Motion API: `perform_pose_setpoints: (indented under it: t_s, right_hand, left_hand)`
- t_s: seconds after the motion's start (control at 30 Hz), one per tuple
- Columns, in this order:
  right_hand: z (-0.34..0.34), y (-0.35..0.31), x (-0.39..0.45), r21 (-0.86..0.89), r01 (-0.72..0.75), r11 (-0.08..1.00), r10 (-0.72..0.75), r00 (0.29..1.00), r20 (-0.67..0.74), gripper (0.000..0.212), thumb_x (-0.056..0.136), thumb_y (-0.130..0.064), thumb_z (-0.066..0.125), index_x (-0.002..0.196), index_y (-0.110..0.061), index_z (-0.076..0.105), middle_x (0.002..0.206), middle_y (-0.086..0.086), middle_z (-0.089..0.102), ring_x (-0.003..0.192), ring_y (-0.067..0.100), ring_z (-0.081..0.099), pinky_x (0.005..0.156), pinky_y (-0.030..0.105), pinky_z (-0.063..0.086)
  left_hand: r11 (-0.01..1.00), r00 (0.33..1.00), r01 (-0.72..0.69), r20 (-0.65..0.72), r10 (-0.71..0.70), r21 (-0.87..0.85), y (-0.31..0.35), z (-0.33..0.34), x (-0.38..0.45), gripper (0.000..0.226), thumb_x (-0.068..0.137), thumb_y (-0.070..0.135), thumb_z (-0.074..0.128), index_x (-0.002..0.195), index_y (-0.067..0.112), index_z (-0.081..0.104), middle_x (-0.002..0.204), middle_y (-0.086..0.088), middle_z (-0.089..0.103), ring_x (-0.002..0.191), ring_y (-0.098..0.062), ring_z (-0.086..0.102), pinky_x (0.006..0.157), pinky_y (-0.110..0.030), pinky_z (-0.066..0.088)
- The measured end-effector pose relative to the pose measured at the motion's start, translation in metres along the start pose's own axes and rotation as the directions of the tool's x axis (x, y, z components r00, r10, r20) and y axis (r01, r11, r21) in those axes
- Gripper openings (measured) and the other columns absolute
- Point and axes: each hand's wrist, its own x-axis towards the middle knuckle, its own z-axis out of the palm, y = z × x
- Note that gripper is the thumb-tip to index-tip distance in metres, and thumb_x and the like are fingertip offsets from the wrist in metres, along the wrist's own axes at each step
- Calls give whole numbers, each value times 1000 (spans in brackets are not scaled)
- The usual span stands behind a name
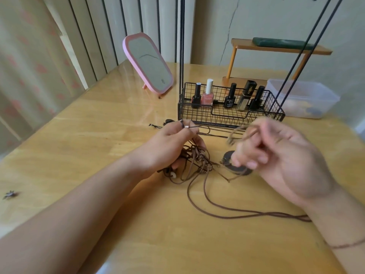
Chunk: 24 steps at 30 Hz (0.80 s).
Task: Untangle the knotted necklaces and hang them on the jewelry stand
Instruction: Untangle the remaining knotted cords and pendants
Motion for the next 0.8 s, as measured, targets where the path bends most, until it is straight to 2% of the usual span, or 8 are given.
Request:
perform_pose_setpoints:
  t_s: [0.17, 0.33, 0.43, 0.5, 0.53, 0.67, 0.73, 0.8]
  right_hand:
    - [-23, -16, 6, 349, 133, 928, -16, 948, -318, 51, 98, -55, 30, 64, -20, 44, 50, -6, 28, 49, 15, 24, 54, 28, 37]
    - [-67, -25, 6, 687, 86, 721, -33, 995, -90, 91, 94, -68, -12, 72, 0, 45, 57, 13, 37, 61, 24, 44, 71, 45, 42]
    - [-67, -24, 5, 468, 116, 876, -21, 979, -202, 83, 102, -60, -5, 64, -7, 47, 49, 3, 35, 48, 14, 37, 57, 31, 39]
    - [-51, -20, 5, 27, 59, 998, -41, 890, -454, 73, 104, -59, 10, 56, -17, 45, 43, -6, 27, 40, 12, 24, 50, 24, 26]
    - [-43, -15, 6, -127, 30, 991, -88, 875, -477, 70, 103, -59, 14, 57, -18, 47, 43, -8, 27, 40, 13, 24, 49, 25, 26]
    - [-30, 0, 7, -491, -53, 870, -122, 940, -318, 63, 99, -63, 31, 66, -17, 59, 48, -8, 33, 49, 18, 34, 52, 32, 34]
    - [-26, 2, 6, -616, -32, 787, -119, 972, -202, 63, 96, -68, 37, 70, -16, 62, 50, -4, 36, 52, 21, 37, 54, 36, 35]
    - [-22, 4, 4, -711, 20, 703, -130, 986, -100, 53, 92, -61, 44, 67, -19, 64, 53, -4, 47, 53, 13, 44, 55, 32, 37]
  left_hand:
    - [1000, 999, 9, -47, -8, 19, -7, -2, 5, 17, 106, 24, 44, 93, 16, 52, 87, -11, 67, 41, -12, 36, 34, -18, 28]
    - [999, 999, 43, -31, -43, 10, -8, -4, 5, 16, 106, 27, 45, 94, 18, 51, 85, -13, 52, 62, -30, 36, 35, -16, 27]
    - [997, 999, 46, 32, -44, -61, -4, -7, 1, 15, 104, 28, 47, 94, 18, 53, 72, -3, 59, 59, -17, 61, 39, -15, 36]
    - [999, 996, 21, 91, -18, -38, -3, -9, -1, 15, 99, 31, 52, 94, 19, 59, 69, 2, 61, 53, -6, 59, 41, -16, 35]
    - [999, 991, 6, 132, -2, -31, -2, -11, -1, 17, 96, 35, 57, 94, 19, 63, 70, 2, 61, 54, -6, 56, 43, -18, 33]
    - [997, 951, -62, 301, 75, -51, -5, -15, -2, 23, 81, 31, 75, 90, 10, 71, 69, -6, 50, 51, -7, 41, 41, -13, 31]
    - [995, 943, -75, 321, 91, -61, -5, -15, -2, 3, 82, 19, 71, 82, 17, 73, 65, -5, 54, 48, -5, 42, 41, -12, 32]
    - [995, 942, -68, 323, 90, -78, -5, -14, -2, 7, 85, 18, 63, 82, 18, 69, 64, -3, 60, 48, -5, 45, 41, -13, 33]
